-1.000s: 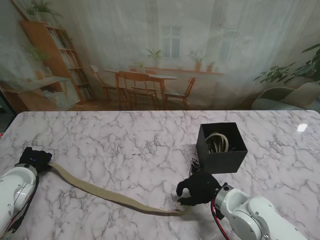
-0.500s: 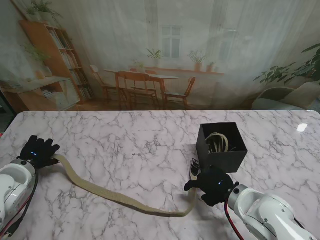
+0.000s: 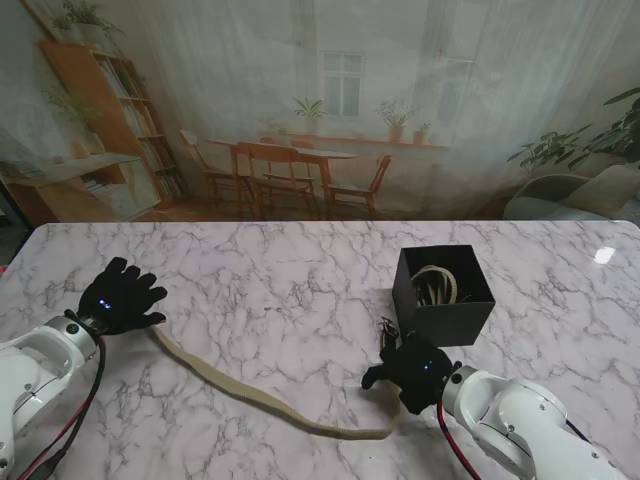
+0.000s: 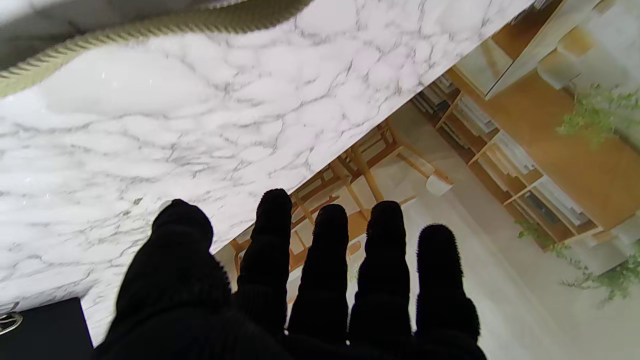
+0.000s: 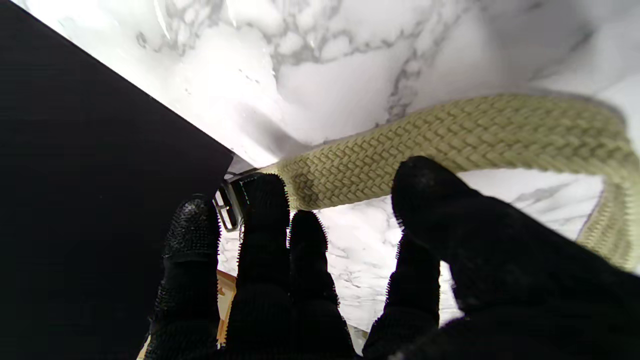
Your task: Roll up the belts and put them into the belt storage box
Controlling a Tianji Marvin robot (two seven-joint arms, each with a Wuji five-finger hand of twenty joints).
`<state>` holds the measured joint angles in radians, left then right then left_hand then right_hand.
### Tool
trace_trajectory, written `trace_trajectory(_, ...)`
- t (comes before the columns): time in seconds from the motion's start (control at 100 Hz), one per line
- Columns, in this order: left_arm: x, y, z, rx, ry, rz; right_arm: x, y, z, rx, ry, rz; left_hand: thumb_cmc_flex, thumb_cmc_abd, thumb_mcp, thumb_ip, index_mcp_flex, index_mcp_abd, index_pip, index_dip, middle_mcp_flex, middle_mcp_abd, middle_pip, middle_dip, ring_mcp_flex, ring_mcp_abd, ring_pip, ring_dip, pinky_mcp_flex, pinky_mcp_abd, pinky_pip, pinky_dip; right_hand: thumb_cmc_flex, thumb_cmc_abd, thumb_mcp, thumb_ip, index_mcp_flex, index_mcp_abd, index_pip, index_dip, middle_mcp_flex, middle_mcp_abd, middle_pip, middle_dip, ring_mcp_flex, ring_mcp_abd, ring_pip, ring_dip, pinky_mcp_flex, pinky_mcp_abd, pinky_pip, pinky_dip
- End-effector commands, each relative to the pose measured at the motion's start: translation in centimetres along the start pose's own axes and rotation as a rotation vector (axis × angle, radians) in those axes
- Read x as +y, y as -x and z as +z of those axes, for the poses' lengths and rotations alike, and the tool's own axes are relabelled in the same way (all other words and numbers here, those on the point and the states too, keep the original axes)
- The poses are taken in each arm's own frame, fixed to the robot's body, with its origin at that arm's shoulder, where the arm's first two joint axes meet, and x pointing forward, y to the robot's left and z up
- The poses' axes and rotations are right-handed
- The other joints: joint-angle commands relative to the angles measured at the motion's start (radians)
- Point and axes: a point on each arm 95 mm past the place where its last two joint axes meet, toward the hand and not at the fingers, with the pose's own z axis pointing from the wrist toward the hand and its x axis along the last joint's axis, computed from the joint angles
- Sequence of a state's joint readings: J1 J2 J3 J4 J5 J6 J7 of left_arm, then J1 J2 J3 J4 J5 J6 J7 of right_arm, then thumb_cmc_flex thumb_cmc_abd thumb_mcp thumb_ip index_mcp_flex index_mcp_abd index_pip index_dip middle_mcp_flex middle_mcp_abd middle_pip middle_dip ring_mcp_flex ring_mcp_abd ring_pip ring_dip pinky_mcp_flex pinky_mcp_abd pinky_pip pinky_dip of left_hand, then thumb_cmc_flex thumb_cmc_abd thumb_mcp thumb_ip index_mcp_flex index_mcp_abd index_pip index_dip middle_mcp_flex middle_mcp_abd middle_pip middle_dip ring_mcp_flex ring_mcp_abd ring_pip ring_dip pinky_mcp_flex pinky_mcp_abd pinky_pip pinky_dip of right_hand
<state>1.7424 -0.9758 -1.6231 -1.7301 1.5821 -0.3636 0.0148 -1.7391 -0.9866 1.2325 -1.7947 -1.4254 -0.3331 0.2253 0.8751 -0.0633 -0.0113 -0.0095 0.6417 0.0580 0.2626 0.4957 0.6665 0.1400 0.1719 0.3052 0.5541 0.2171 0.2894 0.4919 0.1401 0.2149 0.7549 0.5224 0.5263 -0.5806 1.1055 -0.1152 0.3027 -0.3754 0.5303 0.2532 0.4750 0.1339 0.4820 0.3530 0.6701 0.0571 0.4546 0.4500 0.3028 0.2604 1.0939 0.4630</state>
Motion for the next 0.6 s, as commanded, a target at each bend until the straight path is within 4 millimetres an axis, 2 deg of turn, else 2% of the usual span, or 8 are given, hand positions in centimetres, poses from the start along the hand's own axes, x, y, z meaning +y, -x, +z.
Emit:
trace_trajectory(0.0, -0.5, -0.1, 0.0, 0.01, -0.013, -0.003, -0.8, 0.1, -0.1, -0.014, 0.016, 0.004, 0.008, 0.042, -0.009, -0.002, 0.023, -0.001, 0.017, 0.015, 0.026, -0.002, 0.001, 0.017, 0.014, 0.001, -0.02, 0.003, 0.001, 0.052, 0.008, 0.02, 0.055, 0.008, 0.055, 0.025, 0.028, -0.025, 0.009, 0.023, 0.02, -0.003, 0.003, 0.0, 0.023, 0.006, 0.03, -0.012, 0.015, -0.008, 0.01, 0.003)
trace_trajectory(0.08, -0.7, -0.3, -0.1, 0.022, -0.026, -0.011, -0.9, 0.2, -0.3, -0.028, 0.054, -0.001, 0.011, 0.043, -0.01, -0.003, 0.022, 0.0, 0.021, 0.024, 0.028, -0.001, 0.001, 0.02, 0.015, 0.004, -0.019, 0.006, 0.001, 0.052, 0.01, 0.023, 0.069, 0.045, 0.054, 0.021, 0.036, -0.016, 0.009, 0.028, 0.05, -0.018, 0.009, -0.001, 0.044, 0.002, 0.036, -0.011, 0.032, -0.013, 0.024, 0.006)
trace_trajectory(0.16, -0.9, -0.8, -0.1, 0.043, -0.04, -0.028, -0.9, 0.4, -0.6, -0.039, 0.058, -0.019, 0.012, 0.045, -0.01, -0.003, 0.02, 0.002, 0.02, 0.028, 0.033, -0.002, 0.003, 0.023, 0.022, 0.006, -0.015, 0.01, 0.004, 0.054, 0.015, 0.026, 0.083, 0.049, 0.056, 0.017, 0.038, -0.022, 0.012, 0.029, 0.051, -0.012, 0.006, -0.003, 0.044, 0.002, 0.033, -0.012, 0.037, -0.014, 0.03, 0.007)
trace_trajectory(0.26, -1.0, -1.9, 0.0, 0.082, -0.045, -0.059, -1.0, 0.6, -0.7, -0.044, 0.039, -0.048, 0.007, 0.047, -0.012, -0.004, 0.022, 0.003, 0.015, 0.027, 0.037, -0.005, 0.003, 0.025, 0.028, 0.003, -0.012, 0.013, 0.006, 0.054, 0.019, 0.029, 0.068, 0.017, 0.052, 0.013, 0.027, -0.028, 0.01, 0.026, 0.038, -0.016, -0.001, -0.007, 0.035, 0.004, 0.026, -0.014, 0.036, -0.017, 0.033, 0.006)
trace_trajectory(0.38, -0.9, -3.2, 0.2, 0.129, -0.039, -0.077, -1.4, 0.8, -0.5, -0.041, 0.014, -0.077, 0.008, 0.047, -0.011, -0.003, 0.024, 0.001, 0.014, 0.028, 0.041, -0.005, 0.003, 0.027, 0.03, 0.001, -0.013, 0.015, 0.009, 0.053, 0.023, 0.031, 0.035, -0.037, 0.036, 0.005, 0.045, -0.04, 0.014, 0.02, 0.039, -0.052, -0.014, -0.017, 0.038, -0.001, 0.019, -0.017, 0.038, -0.02, 0.034, 0.004)
trace_trajectory(0.49, -0.8, -4.3, 0.5, 0.174, -0.023, -0.101, -1.8, 0.9, 0.0, -0.05, 0.029, -0.091, 0.009, 0.048, -0.011, -0.003, 0.023, 0.002, 0.013, 0.029, 0.041, -0.004, 0.003, 0.028, 0.031, 0.001, -0.013, 0.017, 0.011, 0.052, 0.026, 0.033, -0.021, -0.075, 0.01, -0.009, 0.16, -0.044, 0.078, 0.041, 0.059, -0.07, -0.014, -0.02, 0.056, -0.007, 0.023, -0.016, 0.051, -0.022, 0.04, 0.004)
trace_trajectory(0.55, -0.7, -5.0, 0.6, 0.211, -0.011, -0.12, -2.0, 0.9, 0.3, -0.055, 0.056, -0.086, 0.01, 0.047, -0.011, -0.003, 0.021, 0.001, 0.013, 0.03, 0.041, -0.005, 0.003, 0.028, 0.032, 0.002, -0.012, 0.018, 0.013, 0.051, 0.03, 0.035, -0.059, -0.093, -0.001, -0.017, 0.279, -0.047, 0.169, 0.106, 0.079, -0.083, -0.01, -0.023, 0.07, -0.015, 0.03, -0.012, 0.059, -0.022, 0.05, 0.003)
trace_trajectory(0.59, -0.7, -5.6, 0.8, 0.238, 0.0, -0.135, -2.0, 0.9, 0.4, -0.056, 0.068, -0.079, 0.011, 0.048, -0.01, -0.003, 0.018, 0.003, 0.011, 0.031, 0.037, -0.006, 0.002, 0.028, 0.031, 0.001, -0.012, 0.018, 0.013, 0.05, 0.031, 0.036, -0.054, -0.112, -0.037, -0.108, 0.327, -0.059, 0.227, 0.129, 0.088, -0.093, -0.009, -0.023, 0.074, -0.017, 0.03, -0.011, 0.058, -0.021, 0.053, 0.001)
